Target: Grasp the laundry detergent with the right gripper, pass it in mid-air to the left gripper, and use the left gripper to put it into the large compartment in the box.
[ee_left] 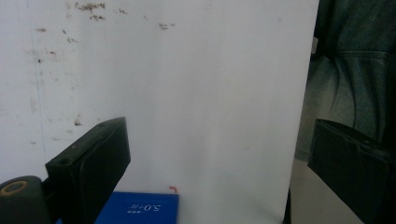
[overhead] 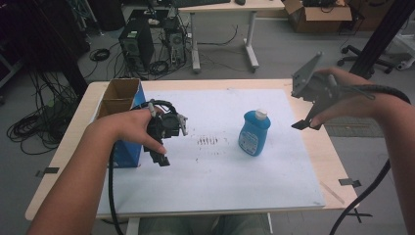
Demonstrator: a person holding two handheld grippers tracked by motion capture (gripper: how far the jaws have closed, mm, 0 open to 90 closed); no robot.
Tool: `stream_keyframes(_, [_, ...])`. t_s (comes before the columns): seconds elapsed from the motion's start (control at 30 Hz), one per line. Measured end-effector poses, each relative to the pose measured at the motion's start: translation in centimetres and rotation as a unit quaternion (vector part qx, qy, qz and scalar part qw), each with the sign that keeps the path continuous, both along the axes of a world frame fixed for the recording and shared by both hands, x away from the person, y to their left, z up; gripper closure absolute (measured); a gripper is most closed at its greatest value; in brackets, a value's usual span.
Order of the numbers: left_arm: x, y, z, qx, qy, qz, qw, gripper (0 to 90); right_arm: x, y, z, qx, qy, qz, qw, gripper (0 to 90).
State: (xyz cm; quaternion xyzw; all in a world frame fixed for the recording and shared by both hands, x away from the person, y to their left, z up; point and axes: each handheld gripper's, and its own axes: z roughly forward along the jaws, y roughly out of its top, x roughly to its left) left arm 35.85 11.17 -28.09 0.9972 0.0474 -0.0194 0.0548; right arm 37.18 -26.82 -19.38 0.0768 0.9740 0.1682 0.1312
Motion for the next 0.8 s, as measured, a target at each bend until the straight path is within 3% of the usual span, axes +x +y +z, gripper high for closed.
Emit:
stream_keyframes(0.03, [0.0, 0.1, 0.0, -0.002, -0.002, 0.001, 1.0000, 5.9, -0.3, -0.7, -0.8, 0.032, -0.005, -0.011, 0.9994, 4.7])
stream_keyframes(0.1, [0.0, 0.2, 0.0, -0.003, -0.001, 0.002, 1.0000, 5.9, -0.7, -1.3, -1.5, 0.060, -0.004, -0.020, 0.9980, 4.4])
stream_keyframes(0.33, [-0.1, 0.3, 0.1, -0.003, -0.001, 0.003, 1.0000, 6.0, -1.4, -2.4, -4.2, 0.110, -0.007, -0.035, 0.9932, 3.7])
stream_keyframes(0.37, [-0.1, 0.3, 0.1, -0.002, -0.001, 0.002, 1.0000, 6.0, -1.7, -2.6, -5.3, 0.128, -0.007, -0.041, 0.9909, 3.9])
stream_keyframes(0.4, [-0.1, 0.3, 0.1, -0.002, -0.001, 0.002, 1.0000, 6.0, -1.7, -2.6, -5.3, 0.128, -0.007, -0.041, 0.9909, 3.9])
stream_keyframes(0.57, [0.0, 0.3, 0.1, -0.002, -0.001, 0.003, 1.0000, 6.0, -2.1, -2.8, -8.2, 0.158, -0.013, -0.059, 0.9857, 3.4])
stream_keyframes(0.6, [0.0, 0.3, 0.1, -0.002, -0.001, 0.003, 1.0000, 6.0, -2.1, -2.9, -8.7, 0.165, -0.014, -0.065, 0.9841, 3.2])
stream_keyframes(0.63, [0.0, 0.3, 0.1, -0.003, -0.001, 0.003, 1.0000, 6.0, -2.2, -2.9, -9.6, 0.183, -0.019, -0.073, 0.9802, 2.9])
stream_keyframes(0.67, [0.0, 0.3, 0.1, -0.003, -0.001, 0.003, 1.0000, 6.0, -2.2, -2.9, -9.6, 0.183, -0.019, -0.073, 0.9802, 2.9])
stream_keyframes(0.8, [0.1, 0.5, 0.0, -0.003, -0.002, 0.004, 1.0000, 6.0, -2.5, -2.8, -12.3, 0.236, -0.026, -0.089, 0.9673, 2.7])
